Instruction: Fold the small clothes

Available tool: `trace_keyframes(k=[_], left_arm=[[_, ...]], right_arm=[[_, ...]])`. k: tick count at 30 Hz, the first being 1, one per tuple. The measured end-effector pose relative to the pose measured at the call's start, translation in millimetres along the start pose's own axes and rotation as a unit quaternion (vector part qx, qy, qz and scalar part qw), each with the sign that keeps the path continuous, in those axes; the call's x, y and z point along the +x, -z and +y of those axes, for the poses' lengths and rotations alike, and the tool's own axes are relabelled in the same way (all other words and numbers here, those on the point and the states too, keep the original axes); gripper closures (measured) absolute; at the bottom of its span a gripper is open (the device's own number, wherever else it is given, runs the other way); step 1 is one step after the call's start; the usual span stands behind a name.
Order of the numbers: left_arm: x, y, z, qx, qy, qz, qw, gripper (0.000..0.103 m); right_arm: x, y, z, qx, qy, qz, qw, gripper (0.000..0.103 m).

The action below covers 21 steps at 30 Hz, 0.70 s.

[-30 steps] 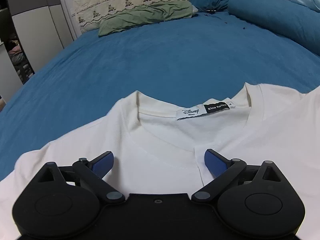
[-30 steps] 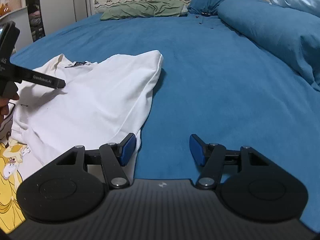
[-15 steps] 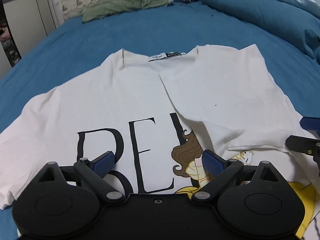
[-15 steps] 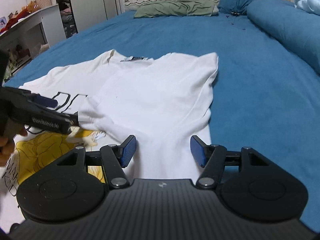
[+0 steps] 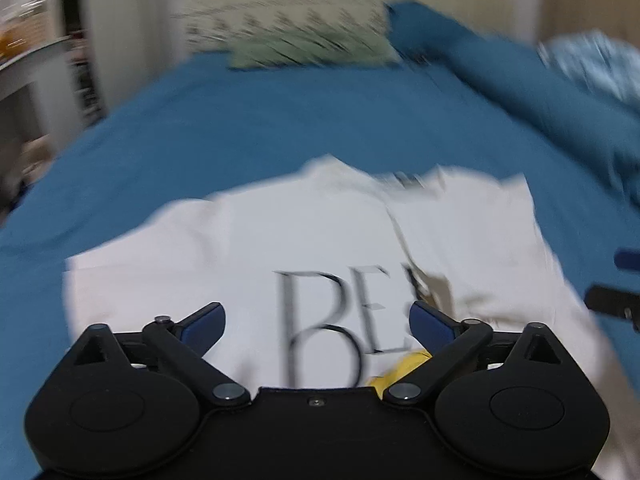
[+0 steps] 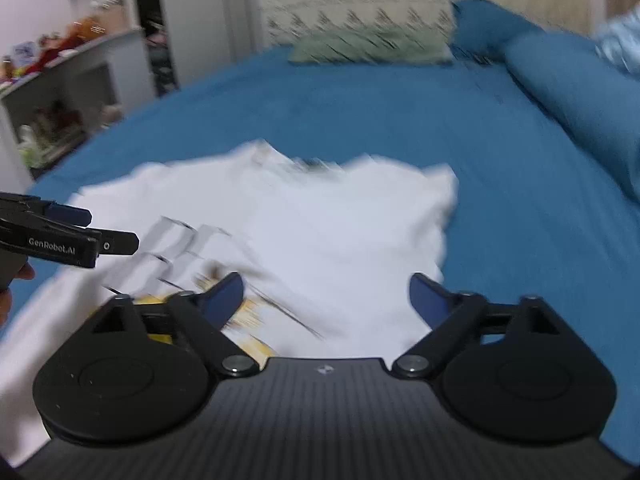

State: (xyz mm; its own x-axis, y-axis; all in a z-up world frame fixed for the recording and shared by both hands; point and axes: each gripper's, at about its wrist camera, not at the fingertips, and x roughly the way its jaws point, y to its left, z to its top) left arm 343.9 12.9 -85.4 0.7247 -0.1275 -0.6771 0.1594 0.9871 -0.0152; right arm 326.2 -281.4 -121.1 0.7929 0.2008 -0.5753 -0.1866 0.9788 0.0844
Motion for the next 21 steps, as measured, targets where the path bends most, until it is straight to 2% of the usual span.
trace_keyframes(k=[4,6,8,10,12,17,21], left_arm=[[-36.7,2.3,62.3,-0.082,-0.025,-0.019,0.9962,0.0],[-37.7,9.3,91.1,-0.124,-0.043,-0.006,0.9914,0.0],[-33.4,18.5,119.5,-0.168,-0.046,0.005,0.9848,0.0],[-27.4,33.1,143.9,-0.211,-0.031,0.014,0.9769,0.002],[-19.8,44.3,160.3,-0.242,-0.014,0.022,0.9698,0.013],[7.9,66.3,184.0,-0.295,0.023,0.043,0.9542,0.029],[24.1,73.0,194.1,-0.356,0.048,0.025,0.933,0.032]], right_arm=[[-11.9,-31.3,44.1,-0.02,-0.042,-0.001,0.999,0.0],[-5.8,-38.1,67.4,-0.025,-0.056,0.002,0.998,0.0],[5.7,-39.1,89.5,-0.023,-0.063,0.009,0.998,0.0],[19.6,-36.7,109.7,-0.016,-0.077,0.017,0.997,0.0],[33.8,-31.6,127.1,-0.011,-0.08,0.026,0.996,0.0],[62.6,-15.9,158.4,-0.005,-0.084,0.048,0.995,0.0],[75.3,-7.9,168.1,-0.008,-0.082,0.056,0.995,0.0]])
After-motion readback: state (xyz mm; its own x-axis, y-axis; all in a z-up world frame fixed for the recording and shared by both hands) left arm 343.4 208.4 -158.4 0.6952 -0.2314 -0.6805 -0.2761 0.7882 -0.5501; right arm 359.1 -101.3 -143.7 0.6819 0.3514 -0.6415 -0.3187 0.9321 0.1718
